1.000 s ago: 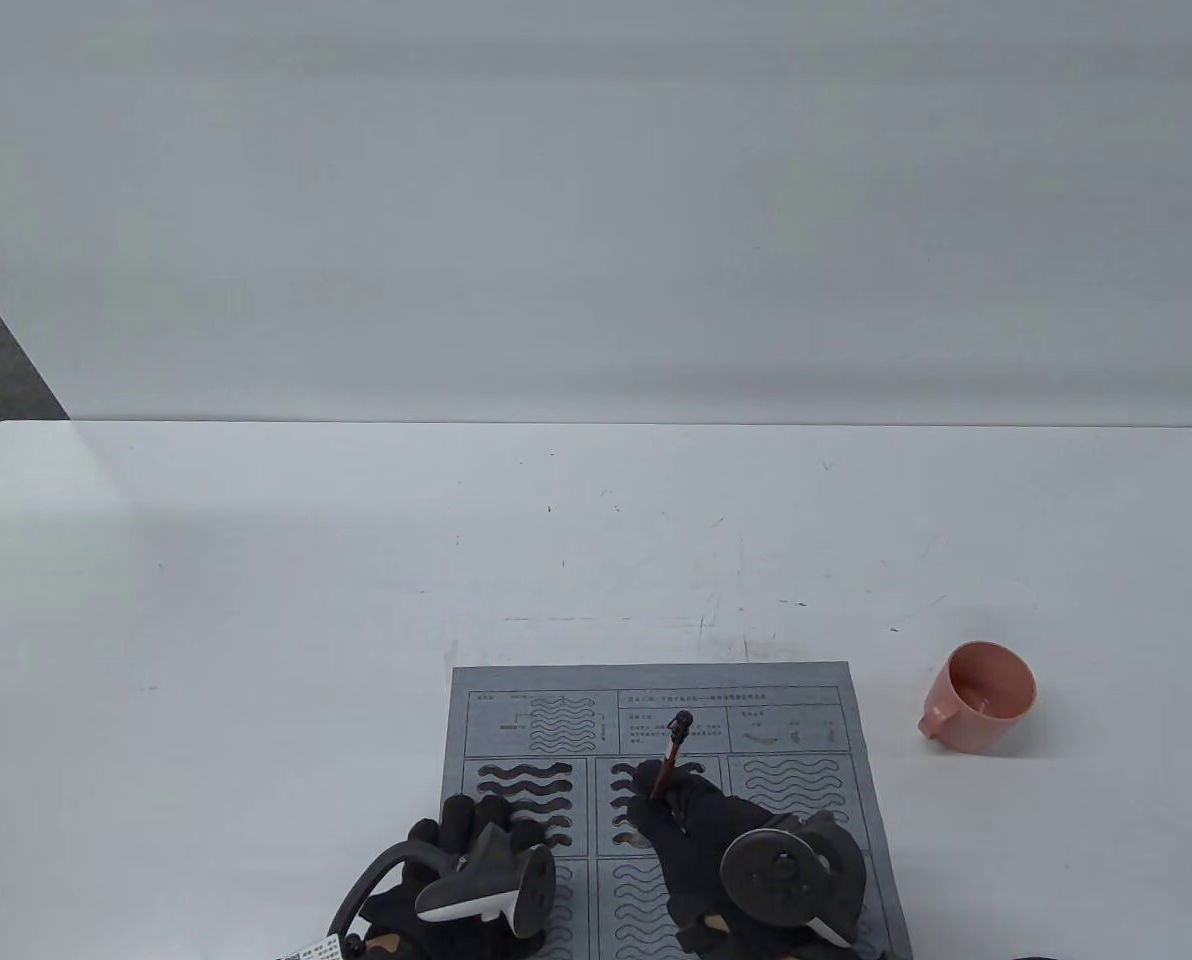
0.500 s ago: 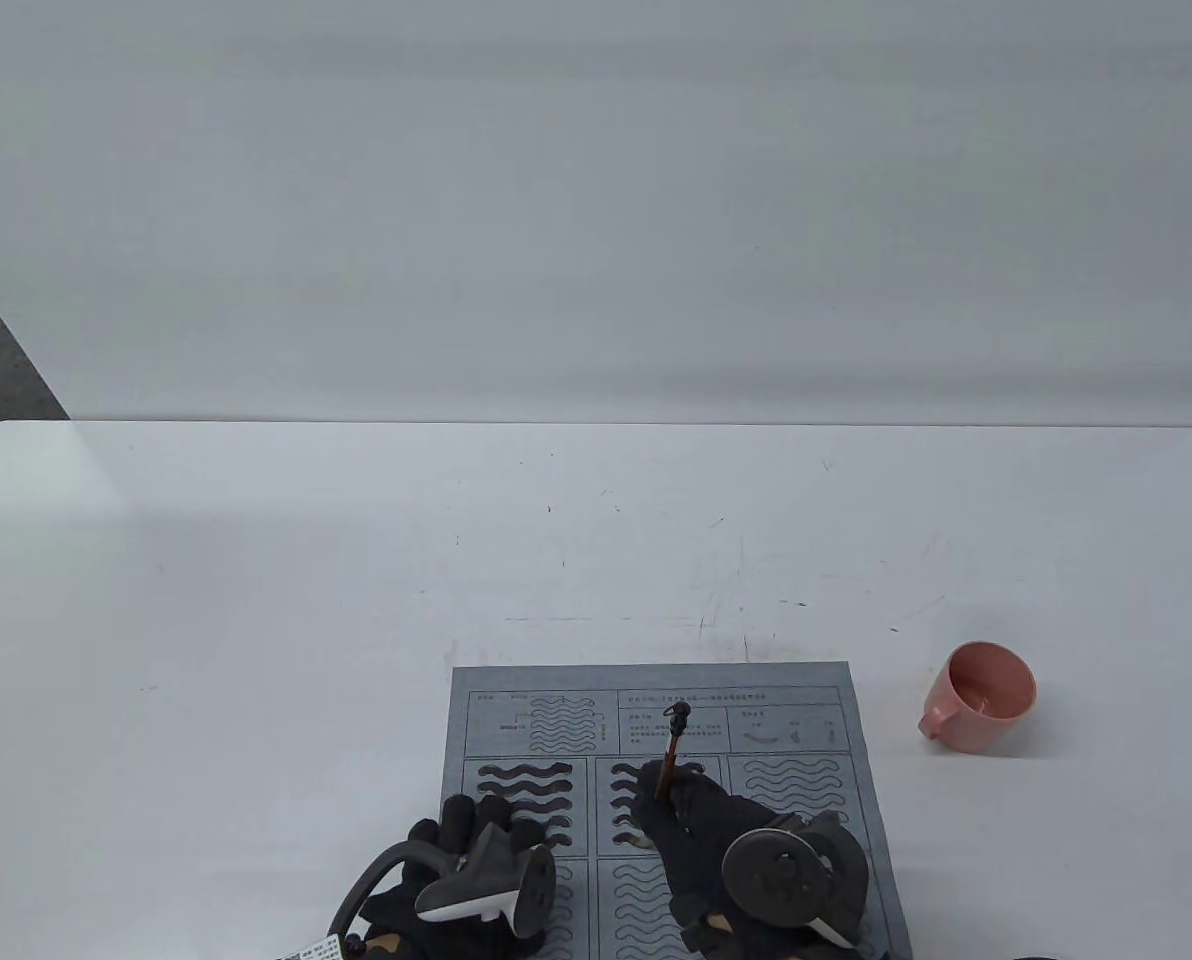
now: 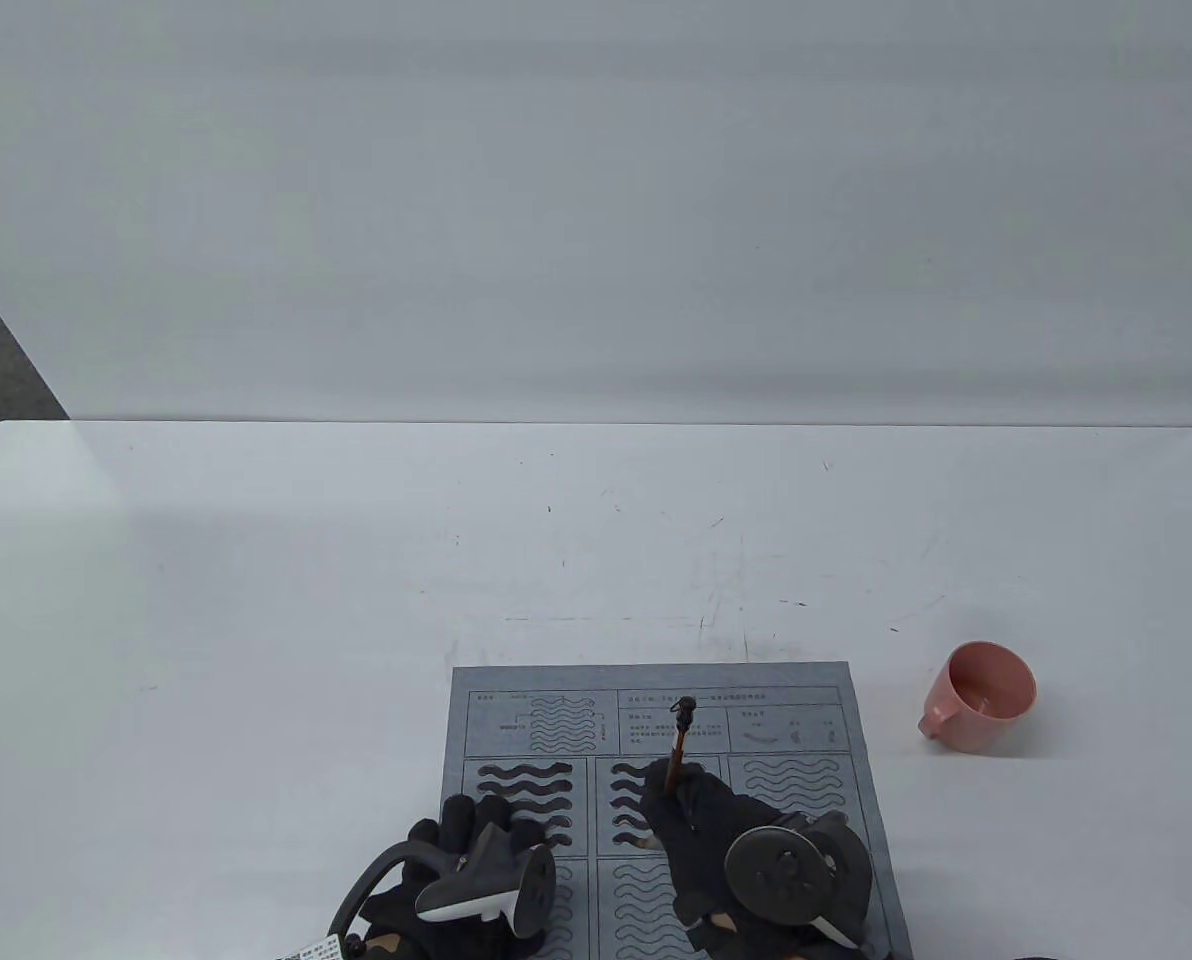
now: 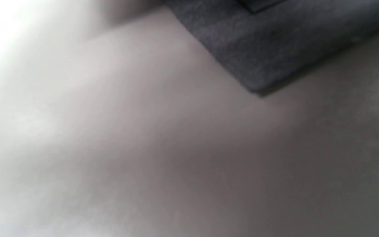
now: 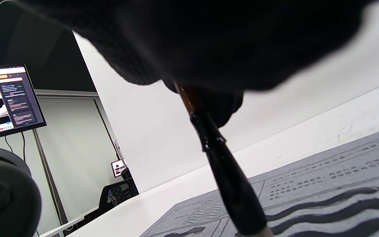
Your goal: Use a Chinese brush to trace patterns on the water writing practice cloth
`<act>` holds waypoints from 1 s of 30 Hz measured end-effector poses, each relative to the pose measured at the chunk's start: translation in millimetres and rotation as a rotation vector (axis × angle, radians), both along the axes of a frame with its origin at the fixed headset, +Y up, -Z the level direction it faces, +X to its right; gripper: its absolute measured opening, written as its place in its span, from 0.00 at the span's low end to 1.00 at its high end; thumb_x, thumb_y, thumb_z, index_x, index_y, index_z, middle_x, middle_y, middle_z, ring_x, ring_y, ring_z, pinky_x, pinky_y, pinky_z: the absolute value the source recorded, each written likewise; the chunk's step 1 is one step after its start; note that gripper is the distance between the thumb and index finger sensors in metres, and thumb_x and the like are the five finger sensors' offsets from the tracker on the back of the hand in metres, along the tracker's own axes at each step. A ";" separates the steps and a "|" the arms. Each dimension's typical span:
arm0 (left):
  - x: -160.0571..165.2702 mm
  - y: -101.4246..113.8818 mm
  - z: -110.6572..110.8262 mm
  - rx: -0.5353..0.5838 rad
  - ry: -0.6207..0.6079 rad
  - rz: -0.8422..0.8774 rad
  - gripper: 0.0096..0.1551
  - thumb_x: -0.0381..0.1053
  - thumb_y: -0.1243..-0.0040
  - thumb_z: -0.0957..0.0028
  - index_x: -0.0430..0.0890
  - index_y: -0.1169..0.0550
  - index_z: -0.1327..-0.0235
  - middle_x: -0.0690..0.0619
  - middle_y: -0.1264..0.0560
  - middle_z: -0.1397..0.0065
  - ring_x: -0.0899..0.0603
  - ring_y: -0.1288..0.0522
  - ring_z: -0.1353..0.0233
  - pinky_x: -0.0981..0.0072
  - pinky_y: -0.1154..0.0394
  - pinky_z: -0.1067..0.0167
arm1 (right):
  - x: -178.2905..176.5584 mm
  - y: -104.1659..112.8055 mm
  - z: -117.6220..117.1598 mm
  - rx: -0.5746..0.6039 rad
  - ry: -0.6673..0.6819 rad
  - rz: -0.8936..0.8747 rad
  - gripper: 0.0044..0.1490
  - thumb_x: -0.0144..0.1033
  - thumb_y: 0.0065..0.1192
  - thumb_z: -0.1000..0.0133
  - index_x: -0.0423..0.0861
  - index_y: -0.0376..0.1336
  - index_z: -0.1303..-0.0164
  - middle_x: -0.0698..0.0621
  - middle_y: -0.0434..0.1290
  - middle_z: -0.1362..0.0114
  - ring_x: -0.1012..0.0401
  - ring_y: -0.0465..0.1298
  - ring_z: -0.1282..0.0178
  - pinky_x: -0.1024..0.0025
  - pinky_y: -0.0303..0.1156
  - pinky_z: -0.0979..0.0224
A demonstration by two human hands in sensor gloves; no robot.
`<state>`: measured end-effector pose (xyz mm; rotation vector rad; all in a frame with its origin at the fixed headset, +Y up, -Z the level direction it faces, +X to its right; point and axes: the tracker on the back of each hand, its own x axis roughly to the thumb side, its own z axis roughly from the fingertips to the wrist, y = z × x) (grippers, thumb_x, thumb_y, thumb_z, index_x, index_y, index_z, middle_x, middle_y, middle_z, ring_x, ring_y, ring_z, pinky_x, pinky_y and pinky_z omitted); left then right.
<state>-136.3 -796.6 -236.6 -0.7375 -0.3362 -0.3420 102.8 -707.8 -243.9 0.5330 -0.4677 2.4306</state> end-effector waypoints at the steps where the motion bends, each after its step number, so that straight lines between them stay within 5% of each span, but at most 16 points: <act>1: 0.0 0.0 0.0 0.000 0.000 0.000 0.55 0.71 0.79 0.62 0.54 0.88 0.41 0.40 0.88 0.29 0.25 0.82 0.24 0.25 0.69 0.26 | 0.3 0.1 0.0 0.001 -0.001 0.000 0.23 0.35 0.71 0.48 0.34 0.74 0.49 0.37 0.87 0.52 0.64 0.81 0.89 0.63 0.78 0.88; 30: 0.0 0.0 0.0 0.000 0.000 0.000 0.55 0.71 0.79 0.62 0.54 0.88 0.41 0.40 0.88 0.29 0.25 0.82 0.24 0.25 0.69 0.26 | 3.6 2.8 2.6 0.053 -0.048 0.068 0.23 0.36 0.71 0.47 0.34 0.74 0.50 0.37 0.87 0.52 0.63 0.81 0.89 0.62 0.78 0.88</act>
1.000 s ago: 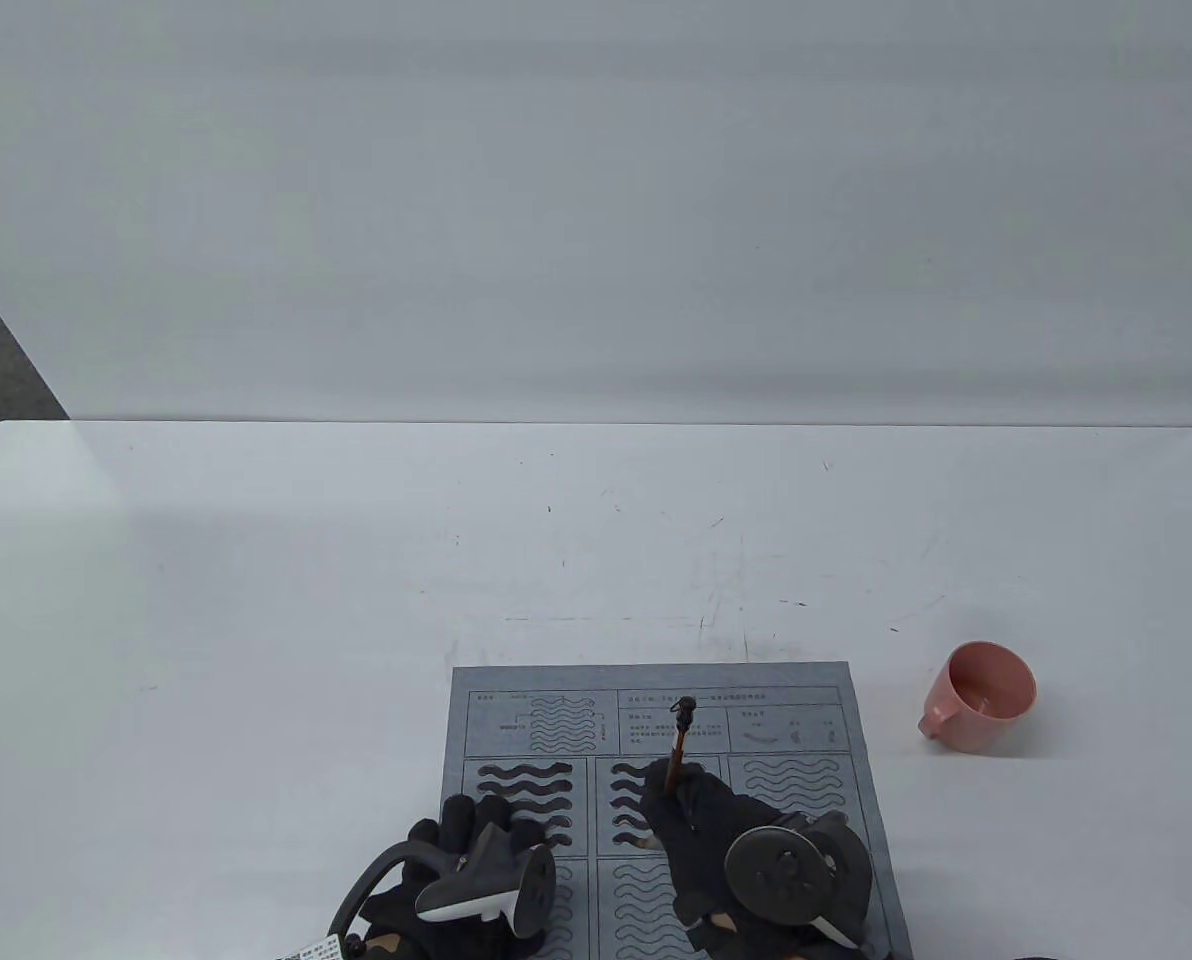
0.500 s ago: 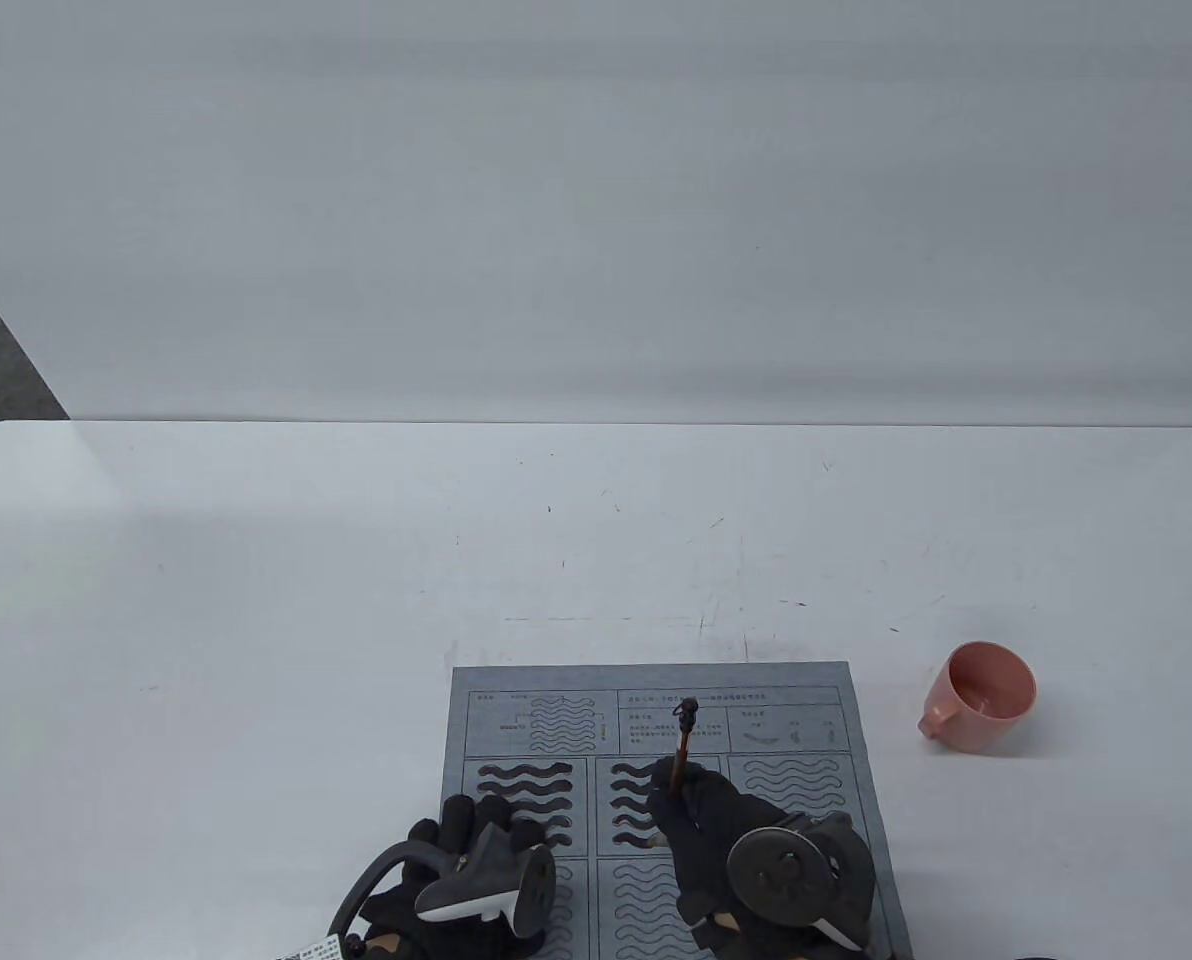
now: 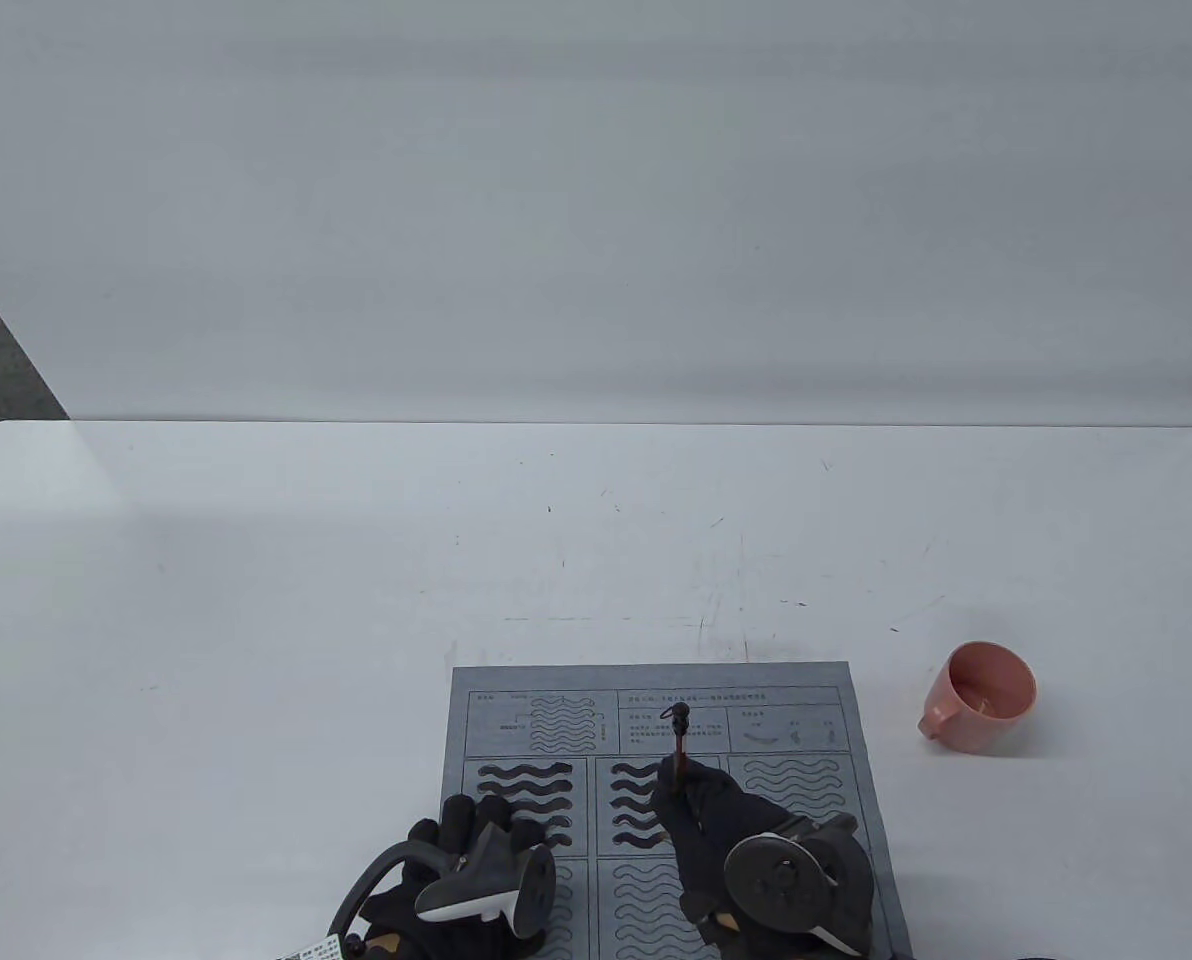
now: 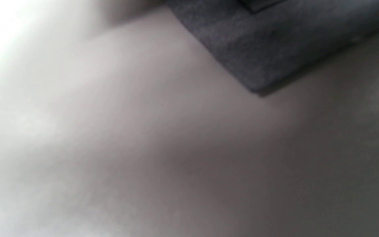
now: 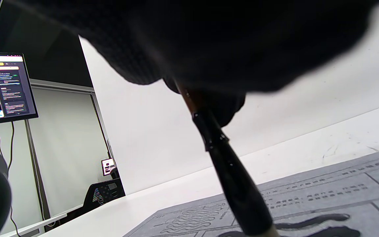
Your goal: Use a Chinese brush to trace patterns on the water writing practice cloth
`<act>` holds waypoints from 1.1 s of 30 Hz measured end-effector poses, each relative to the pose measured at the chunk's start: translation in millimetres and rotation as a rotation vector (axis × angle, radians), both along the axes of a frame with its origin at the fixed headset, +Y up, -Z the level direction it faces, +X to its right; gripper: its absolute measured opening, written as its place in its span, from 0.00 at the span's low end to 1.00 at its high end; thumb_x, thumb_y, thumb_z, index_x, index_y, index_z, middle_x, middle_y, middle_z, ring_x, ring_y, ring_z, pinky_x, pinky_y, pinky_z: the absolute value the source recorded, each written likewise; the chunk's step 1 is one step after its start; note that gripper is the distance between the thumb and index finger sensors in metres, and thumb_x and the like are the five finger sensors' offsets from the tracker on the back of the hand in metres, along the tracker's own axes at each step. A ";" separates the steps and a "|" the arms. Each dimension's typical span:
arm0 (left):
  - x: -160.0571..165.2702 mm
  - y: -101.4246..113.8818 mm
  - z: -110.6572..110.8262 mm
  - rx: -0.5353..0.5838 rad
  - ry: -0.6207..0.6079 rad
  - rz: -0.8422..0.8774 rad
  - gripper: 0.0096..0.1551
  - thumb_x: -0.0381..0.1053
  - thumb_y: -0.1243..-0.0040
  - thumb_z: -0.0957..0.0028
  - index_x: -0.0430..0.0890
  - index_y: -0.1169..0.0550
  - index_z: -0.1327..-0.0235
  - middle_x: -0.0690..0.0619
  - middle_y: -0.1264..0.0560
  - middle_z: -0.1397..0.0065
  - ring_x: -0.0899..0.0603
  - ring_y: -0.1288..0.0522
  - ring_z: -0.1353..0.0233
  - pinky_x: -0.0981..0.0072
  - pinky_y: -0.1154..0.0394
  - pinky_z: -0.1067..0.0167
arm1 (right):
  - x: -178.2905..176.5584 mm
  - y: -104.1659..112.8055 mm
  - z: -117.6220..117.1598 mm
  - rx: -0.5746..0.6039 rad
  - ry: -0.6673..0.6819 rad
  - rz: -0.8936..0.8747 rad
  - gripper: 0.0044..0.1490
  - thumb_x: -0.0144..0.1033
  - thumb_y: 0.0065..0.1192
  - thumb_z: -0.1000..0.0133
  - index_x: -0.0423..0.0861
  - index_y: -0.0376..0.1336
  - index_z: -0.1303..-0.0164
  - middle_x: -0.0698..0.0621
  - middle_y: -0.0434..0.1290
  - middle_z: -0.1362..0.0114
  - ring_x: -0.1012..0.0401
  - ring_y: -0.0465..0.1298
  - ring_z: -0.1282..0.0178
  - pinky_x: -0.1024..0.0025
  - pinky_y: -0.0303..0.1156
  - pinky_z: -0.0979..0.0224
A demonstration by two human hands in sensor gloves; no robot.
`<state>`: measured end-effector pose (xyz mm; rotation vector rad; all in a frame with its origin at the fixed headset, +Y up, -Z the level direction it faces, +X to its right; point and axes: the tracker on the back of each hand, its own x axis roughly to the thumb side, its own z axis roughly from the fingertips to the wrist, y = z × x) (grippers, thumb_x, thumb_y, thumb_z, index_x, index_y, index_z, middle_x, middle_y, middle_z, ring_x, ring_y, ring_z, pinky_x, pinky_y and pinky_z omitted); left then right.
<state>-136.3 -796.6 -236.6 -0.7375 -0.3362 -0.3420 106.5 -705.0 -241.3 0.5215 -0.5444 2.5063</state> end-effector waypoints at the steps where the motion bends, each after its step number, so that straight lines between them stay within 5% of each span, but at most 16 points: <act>1: 0.0 0.0 0.0 0.000 0.000 0.000 0.55 0.71 0.79 0.62 0.54 0.88 0.41 0.40 0.88 0.29 0.25 0.82 0.24 0.25 0.69 0.26 | 0.1 0.1 0.1 0.000 -0.001 0.000 0.23 0.36 0.71 0.47 0.34 0.74 0.50 0.37 0.87 0.52 0.63 0.81 0.89 0.62 0.78 0.88; 33: 0.0 0.0 0.0 0.000 0.000 0.000 0.55 0.71 0.79 0.62 0.54 0.88 0.41 0.40 0.88 0.29 0.25 0.82 0.24 0.25 0.69 0.26 | 5.3 2.2 -0.9 -0.017 -0.047 0.025 0.23 0.36 0.69 0.47 0.33 0.75 0.51 0.37 0.87 0.54 0.63 0.81 0.89 0.62 0.78 0.88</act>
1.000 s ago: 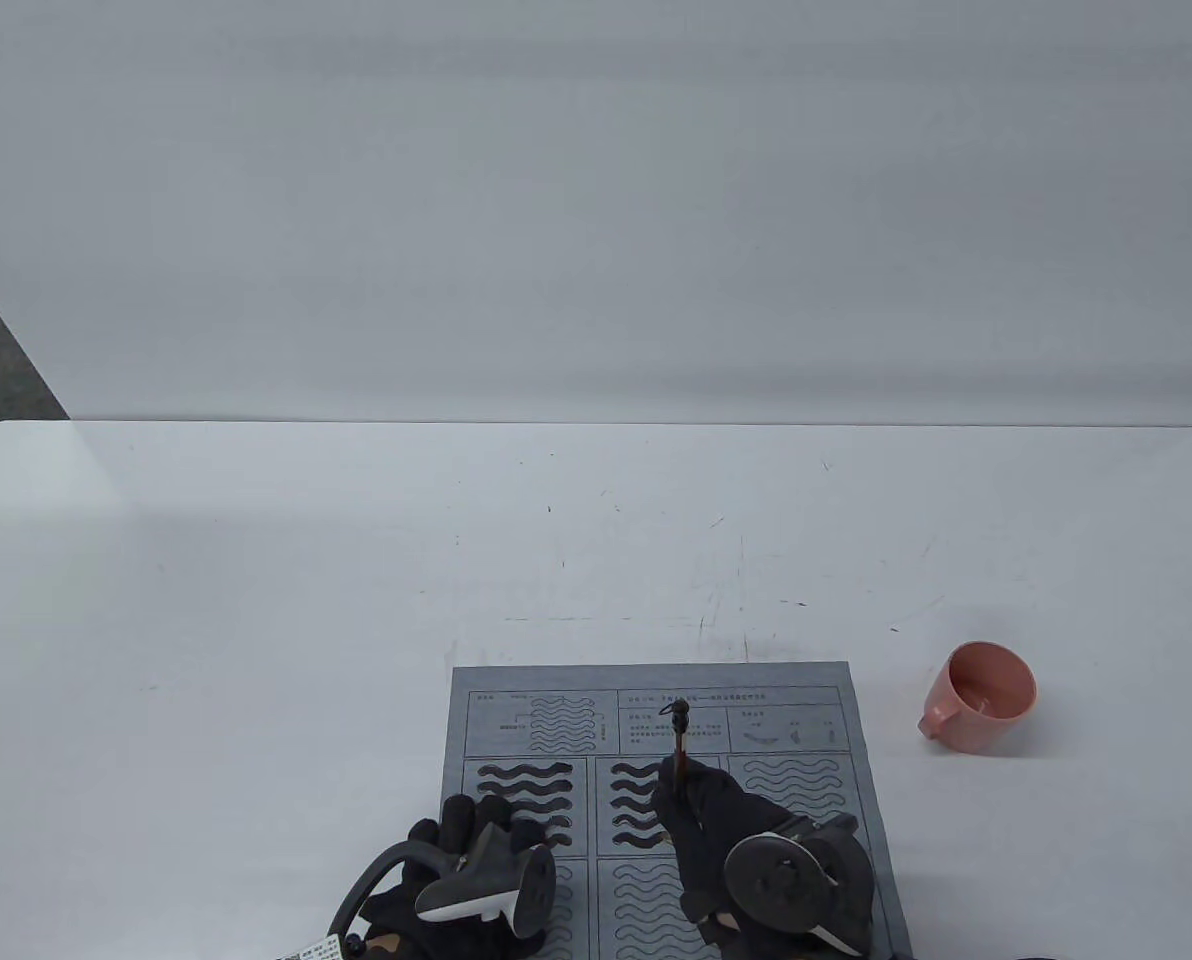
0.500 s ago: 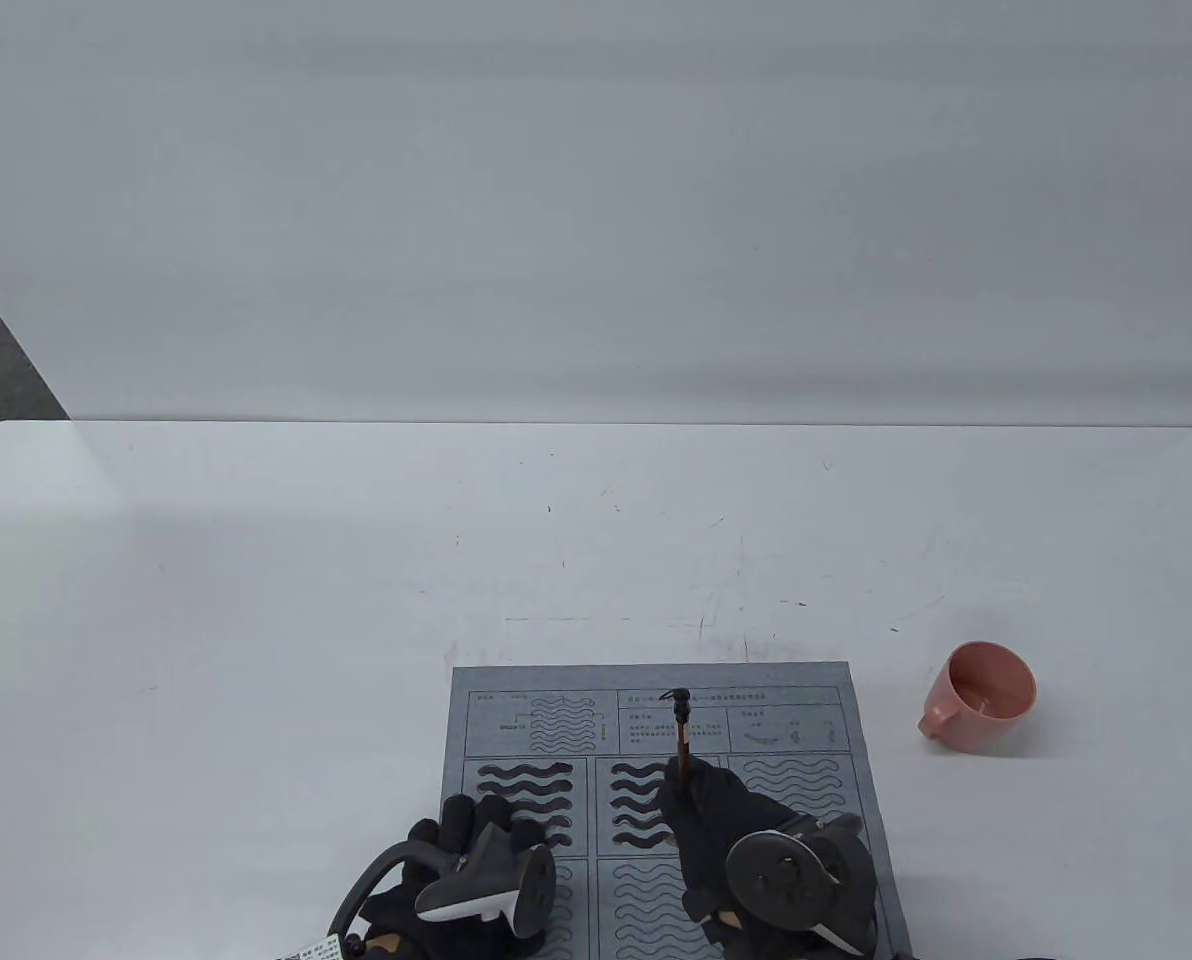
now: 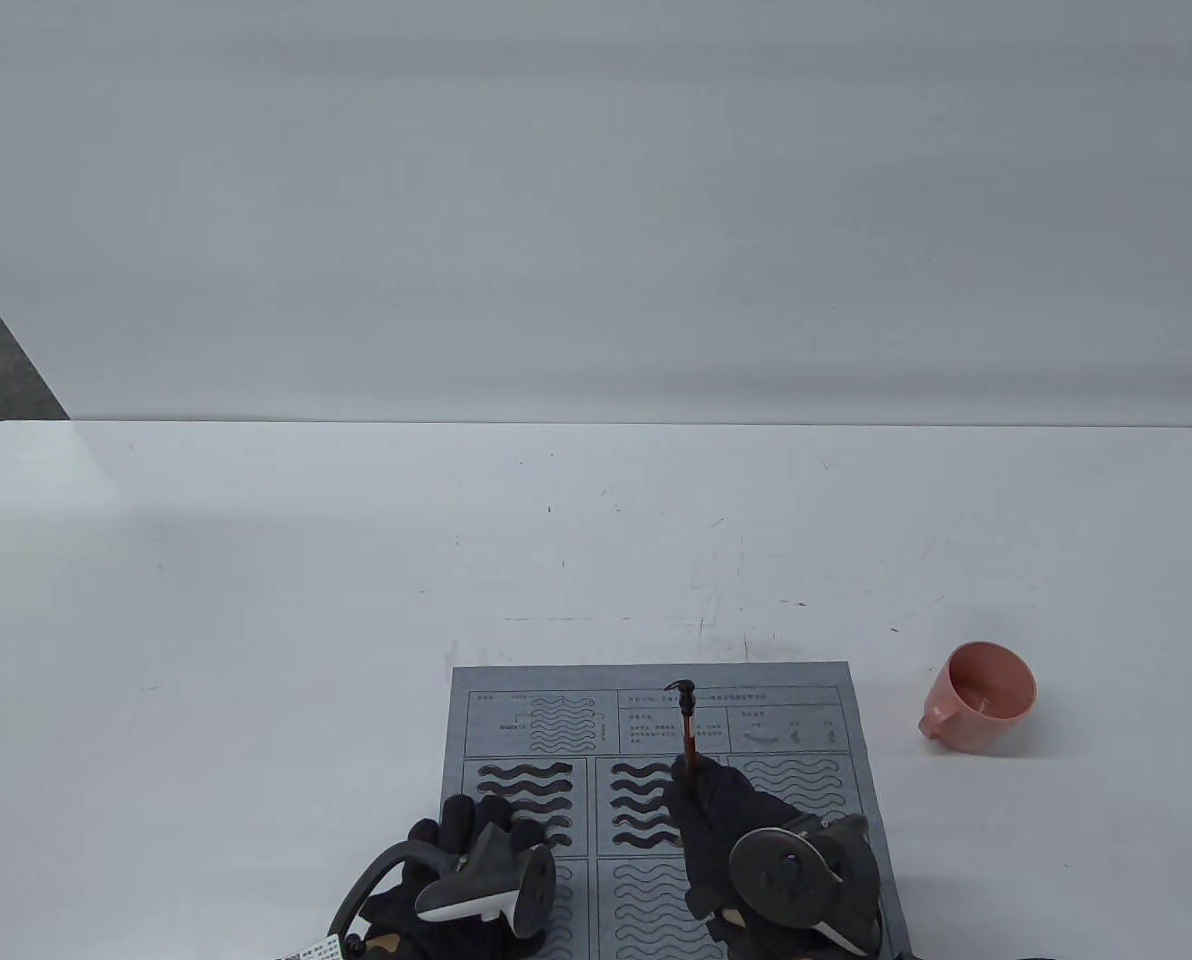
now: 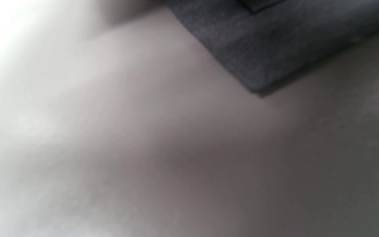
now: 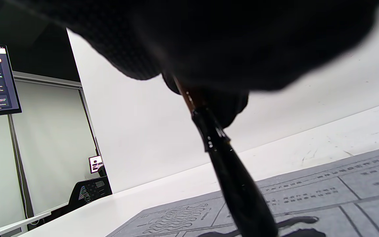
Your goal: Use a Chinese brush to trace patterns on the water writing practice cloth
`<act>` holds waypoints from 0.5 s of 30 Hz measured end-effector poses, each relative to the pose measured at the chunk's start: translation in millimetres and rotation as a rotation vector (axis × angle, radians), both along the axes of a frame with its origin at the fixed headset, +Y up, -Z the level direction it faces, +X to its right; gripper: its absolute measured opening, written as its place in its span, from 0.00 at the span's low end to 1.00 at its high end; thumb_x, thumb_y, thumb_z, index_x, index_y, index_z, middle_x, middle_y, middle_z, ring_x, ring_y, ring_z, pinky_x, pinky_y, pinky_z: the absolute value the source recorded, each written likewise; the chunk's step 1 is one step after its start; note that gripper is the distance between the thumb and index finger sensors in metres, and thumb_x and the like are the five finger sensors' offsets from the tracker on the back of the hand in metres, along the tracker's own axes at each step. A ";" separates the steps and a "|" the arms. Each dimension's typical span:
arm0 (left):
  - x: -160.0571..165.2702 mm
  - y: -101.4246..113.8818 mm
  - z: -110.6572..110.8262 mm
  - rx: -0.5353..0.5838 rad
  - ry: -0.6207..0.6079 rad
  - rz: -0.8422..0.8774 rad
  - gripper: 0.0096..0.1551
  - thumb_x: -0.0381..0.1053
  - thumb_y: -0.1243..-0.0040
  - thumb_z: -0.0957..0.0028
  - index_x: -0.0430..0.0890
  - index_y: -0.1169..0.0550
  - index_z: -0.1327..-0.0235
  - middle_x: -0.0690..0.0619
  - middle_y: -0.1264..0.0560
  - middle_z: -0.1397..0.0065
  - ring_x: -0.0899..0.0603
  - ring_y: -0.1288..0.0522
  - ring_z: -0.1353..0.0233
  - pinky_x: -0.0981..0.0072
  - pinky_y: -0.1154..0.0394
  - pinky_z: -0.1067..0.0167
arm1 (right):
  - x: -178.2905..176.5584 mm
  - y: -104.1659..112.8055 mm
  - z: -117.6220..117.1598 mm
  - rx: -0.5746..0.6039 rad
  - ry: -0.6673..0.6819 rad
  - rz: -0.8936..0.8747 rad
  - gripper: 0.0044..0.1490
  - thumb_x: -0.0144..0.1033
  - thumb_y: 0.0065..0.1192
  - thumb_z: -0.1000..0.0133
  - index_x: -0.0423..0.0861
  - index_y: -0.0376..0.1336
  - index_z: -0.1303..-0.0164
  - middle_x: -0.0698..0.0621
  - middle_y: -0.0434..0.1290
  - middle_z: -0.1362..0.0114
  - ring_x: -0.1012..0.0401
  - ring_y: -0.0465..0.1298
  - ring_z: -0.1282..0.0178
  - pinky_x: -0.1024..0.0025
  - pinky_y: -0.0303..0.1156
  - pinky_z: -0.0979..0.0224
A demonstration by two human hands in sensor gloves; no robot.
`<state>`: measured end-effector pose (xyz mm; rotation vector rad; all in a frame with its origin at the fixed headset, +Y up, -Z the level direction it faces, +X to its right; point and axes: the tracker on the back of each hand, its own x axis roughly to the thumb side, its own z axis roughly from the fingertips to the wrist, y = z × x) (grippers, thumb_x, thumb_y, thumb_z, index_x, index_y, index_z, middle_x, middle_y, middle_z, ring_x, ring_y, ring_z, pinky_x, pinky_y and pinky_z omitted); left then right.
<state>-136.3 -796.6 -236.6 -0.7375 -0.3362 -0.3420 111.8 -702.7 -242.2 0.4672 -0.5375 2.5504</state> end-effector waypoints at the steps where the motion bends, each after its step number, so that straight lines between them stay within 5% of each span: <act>1: 0.0 0.0 0.0 0.000 0.000 0.000 0.55 0.71 0.79 0.62 0.54 0.88 0.41 0.40 0.88 0.29 0.25 0.82 0.24 0.25 0.69 0.26 | 0.1 0.1 0.0 0.001 -0.001 0.001 0.23 0.36 0.69 0.47 0.33 0.75 0.51 0.37 0.87 0.54 0.63 0.81 0.89 0.62 0.78 0.88; 15: 0.0 0.0 0.0 0.000 0.000 0.000 0.55 0.71 0.79 0.62 0.54 0.88 0.41 0.40 0.88 0.29 0.25 0.82 0.24 0.25 0.69 0.26 | 0.3 0.7 0.6 0.021 -0.016 0.028 0.23 0.35 0.69 0.47 0.33 0.75 0.51 0.36 0.87 0.54 0.63 0.81 0.89 0.61 0.78 0.88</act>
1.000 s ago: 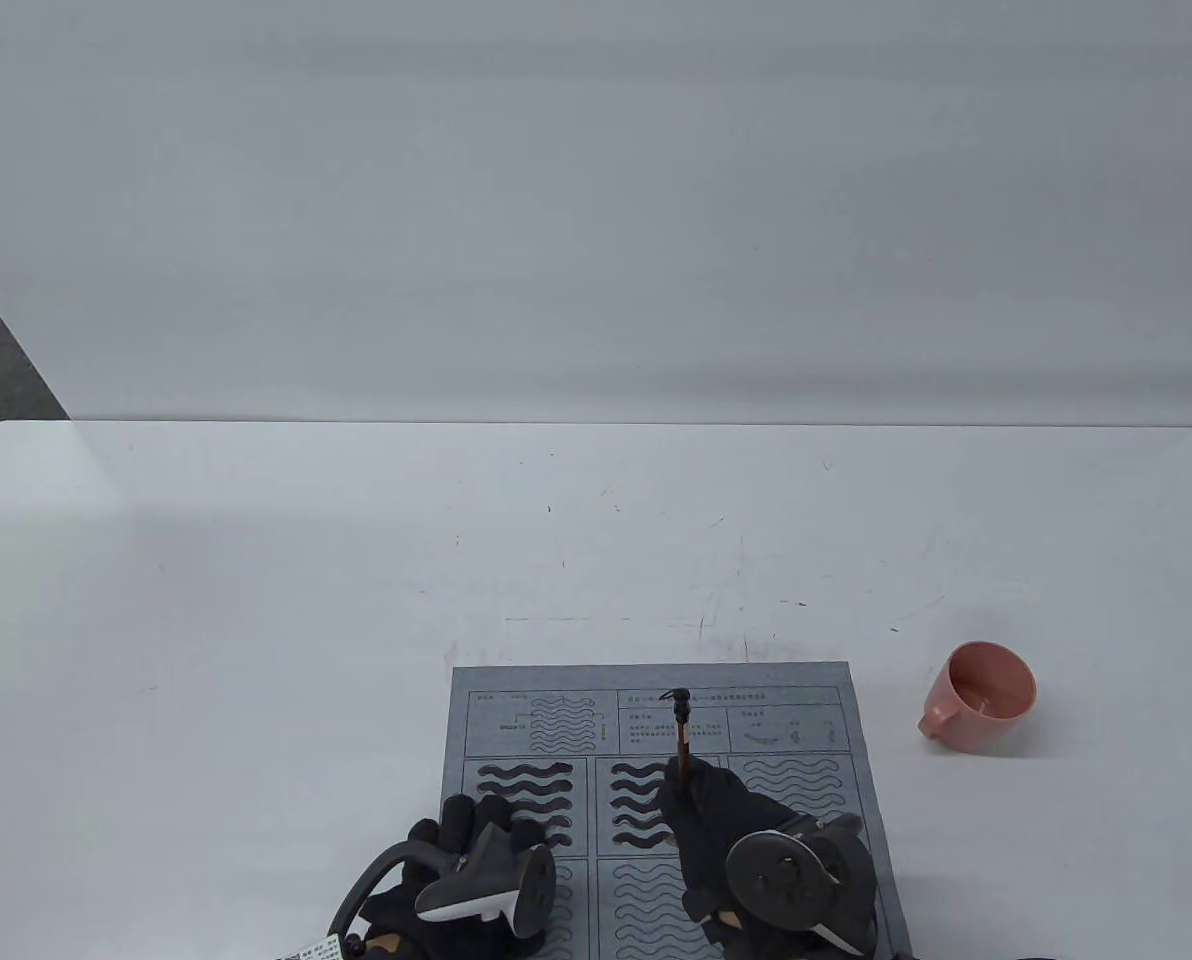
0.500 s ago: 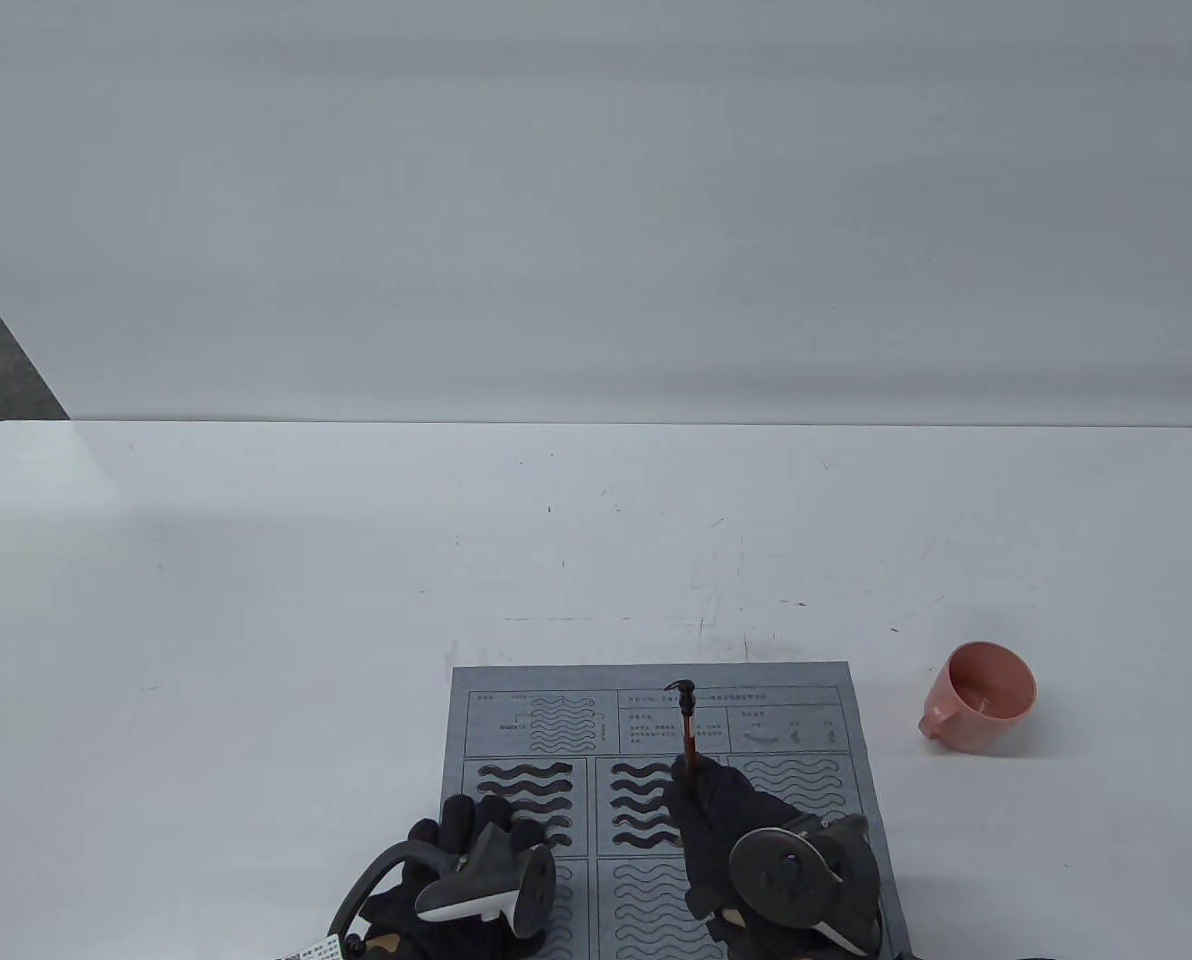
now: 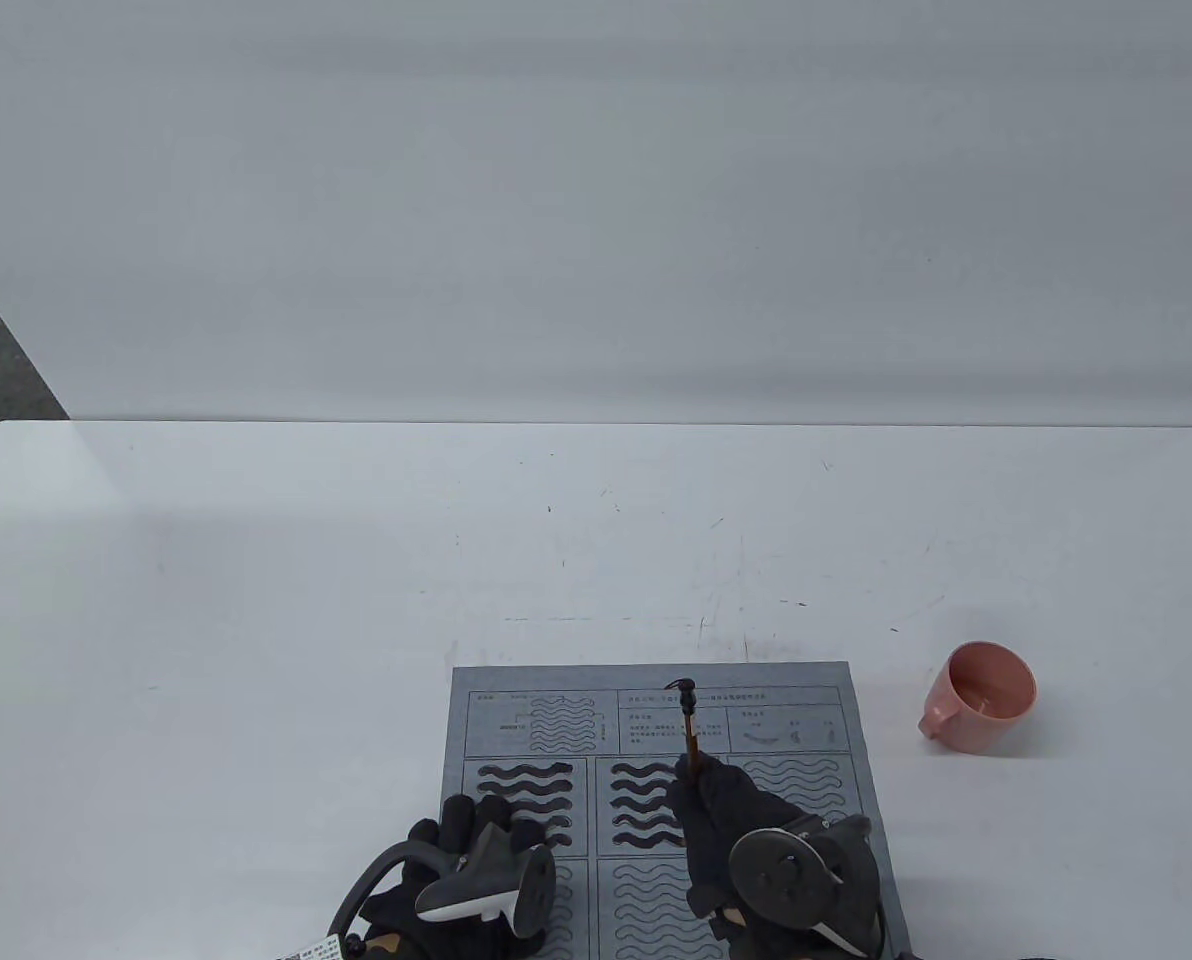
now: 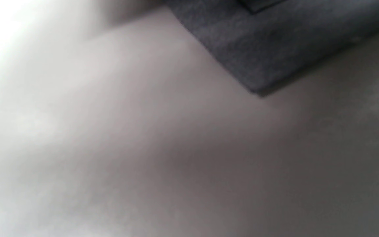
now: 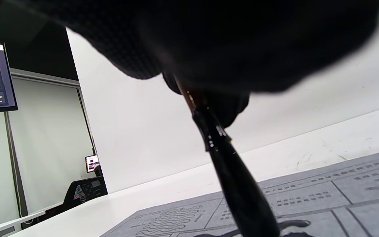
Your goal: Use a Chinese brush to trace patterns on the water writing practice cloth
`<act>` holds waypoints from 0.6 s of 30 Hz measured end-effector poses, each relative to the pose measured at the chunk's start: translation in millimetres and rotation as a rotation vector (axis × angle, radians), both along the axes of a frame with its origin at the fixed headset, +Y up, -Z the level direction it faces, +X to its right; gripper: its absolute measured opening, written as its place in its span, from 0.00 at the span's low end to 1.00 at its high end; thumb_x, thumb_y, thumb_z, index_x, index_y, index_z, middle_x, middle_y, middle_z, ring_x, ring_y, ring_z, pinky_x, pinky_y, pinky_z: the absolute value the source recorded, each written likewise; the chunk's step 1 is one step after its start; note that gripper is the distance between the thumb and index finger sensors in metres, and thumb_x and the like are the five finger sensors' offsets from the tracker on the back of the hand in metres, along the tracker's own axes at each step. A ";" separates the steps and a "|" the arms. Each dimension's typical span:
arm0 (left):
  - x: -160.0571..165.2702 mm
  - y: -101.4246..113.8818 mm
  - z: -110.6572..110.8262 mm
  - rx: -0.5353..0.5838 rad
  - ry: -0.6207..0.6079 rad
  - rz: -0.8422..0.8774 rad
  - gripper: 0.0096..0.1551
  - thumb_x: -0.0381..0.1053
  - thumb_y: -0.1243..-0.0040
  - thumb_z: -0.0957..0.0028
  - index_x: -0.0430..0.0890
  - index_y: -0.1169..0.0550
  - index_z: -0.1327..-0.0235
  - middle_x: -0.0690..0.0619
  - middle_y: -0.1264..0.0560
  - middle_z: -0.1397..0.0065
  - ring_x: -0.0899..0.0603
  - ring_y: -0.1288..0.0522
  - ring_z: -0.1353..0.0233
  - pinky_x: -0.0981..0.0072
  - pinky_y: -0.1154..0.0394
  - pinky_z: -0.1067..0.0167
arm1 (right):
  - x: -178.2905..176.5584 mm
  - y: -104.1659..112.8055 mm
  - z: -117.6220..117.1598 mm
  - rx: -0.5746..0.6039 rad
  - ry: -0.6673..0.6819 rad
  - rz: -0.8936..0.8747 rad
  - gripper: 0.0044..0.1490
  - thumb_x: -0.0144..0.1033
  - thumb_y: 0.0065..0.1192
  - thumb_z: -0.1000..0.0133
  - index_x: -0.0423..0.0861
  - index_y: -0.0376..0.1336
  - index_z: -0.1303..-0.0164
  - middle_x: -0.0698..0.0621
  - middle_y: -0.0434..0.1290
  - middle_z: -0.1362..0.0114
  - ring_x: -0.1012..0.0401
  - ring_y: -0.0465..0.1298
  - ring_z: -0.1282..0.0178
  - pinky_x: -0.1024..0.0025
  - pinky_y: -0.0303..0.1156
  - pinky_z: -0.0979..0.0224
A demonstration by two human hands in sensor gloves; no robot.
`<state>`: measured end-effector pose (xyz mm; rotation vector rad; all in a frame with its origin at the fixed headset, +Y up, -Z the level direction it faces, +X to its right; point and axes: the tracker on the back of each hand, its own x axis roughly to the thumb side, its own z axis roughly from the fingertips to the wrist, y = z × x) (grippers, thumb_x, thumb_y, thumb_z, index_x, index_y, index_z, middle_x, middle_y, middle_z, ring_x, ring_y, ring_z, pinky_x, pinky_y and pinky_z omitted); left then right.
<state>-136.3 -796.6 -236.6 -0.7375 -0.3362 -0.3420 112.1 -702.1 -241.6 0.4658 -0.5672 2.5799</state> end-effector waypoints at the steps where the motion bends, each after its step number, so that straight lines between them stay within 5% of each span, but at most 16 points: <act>1: 0.0 0.0 0.0 0.000 0.000 0.000 0.55 0.71 0.79 0.62 0.54 0.88 0.41 0.40 0.88 0.29 0.25 0.82 0.24 0.25 0.69 0.26 | -0.3 0.3 0.5 0.008 -0.001 0.012 0.23 0.35 0.69 0.47 0.33 0.75 0.51 0.36 0.87 0.54 0.63 0.81 0.89 0.62 0.78 0.88; 18: 0.1 -0.2 -0.1 0.000 -0.001 -0.001 0.55 0.71 0.79 0.62 0.54 0.88 0.41 0.40 0.88 0.29 0.25 0.83 0.24 0.25 0.69 0.26 | -1.1 2.2 3.0 0.038 -0.017 0.052 0.23 0.37 0.71 0.47 0.34 0.75 0.51 0.37 0.87 0.53 0.63 0.81 0.89 0.61 0.78 0.88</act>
